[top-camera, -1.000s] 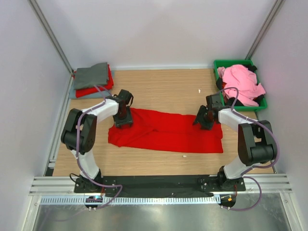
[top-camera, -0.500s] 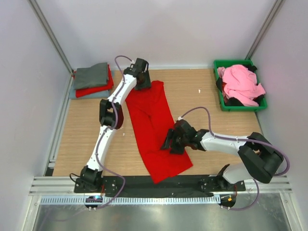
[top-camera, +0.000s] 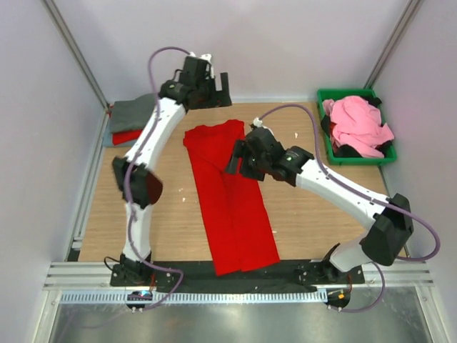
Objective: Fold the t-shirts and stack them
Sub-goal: Fold the tshirt
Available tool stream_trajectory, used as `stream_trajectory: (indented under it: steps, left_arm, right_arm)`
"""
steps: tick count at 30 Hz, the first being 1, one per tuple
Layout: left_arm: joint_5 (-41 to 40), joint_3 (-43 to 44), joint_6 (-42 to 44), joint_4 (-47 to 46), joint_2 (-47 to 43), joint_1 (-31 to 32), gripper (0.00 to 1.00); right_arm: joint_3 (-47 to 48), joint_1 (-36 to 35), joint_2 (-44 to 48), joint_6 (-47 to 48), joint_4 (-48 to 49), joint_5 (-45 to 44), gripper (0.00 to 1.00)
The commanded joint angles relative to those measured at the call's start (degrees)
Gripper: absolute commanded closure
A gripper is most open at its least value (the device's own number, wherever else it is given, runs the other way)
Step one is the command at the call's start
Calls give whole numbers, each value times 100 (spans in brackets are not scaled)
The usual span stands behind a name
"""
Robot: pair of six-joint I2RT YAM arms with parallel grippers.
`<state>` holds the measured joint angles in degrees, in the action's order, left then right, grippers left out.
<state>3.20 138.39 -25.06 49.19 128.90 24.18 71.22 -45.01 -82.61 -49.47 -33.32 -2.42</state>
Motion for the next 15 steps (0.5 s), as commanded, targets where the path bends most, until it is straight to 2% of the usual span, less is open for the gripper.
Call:
stream_trajectory:
  steps: [1,2,4,5,6,7,13,15]
  left_arm:
    - [-355,-845,484,380,-1760,-63,2]
    - [-512,-1579,528,494,-2015,-63,3]
    - [-793,-2461,598,530,-2909,-63,4]
    - [-864,-3431,590,478,-3280,-63,5]
    - [-917,-3937,590,391,-3632,-63,5]
    - [-944,-4847,503,233,-4340,-63,5]
    - [-628,-7181,142,56,-6568,-63,5]
    - [-374,-7535,98,-23,-7342,-63,5]
  right_arm:
    - [962,255,-676,833,-456,-488,29]
    - [1190,483,-895,1086,-587,-497,29]
    - [1821,738,-1491,1342,-684,-479,29]
    - [2008,1018,-1669,1553,-737,-436,29]
    - [2314,1143,-1827,1677,-702,-383,30]
    - [2465,1275,-2186,1782,-676,-330,30]
    - [3836,1741,-3488,2547,-658,57,34]
    - [4309,1812,-4007,2662,-676,110,35]
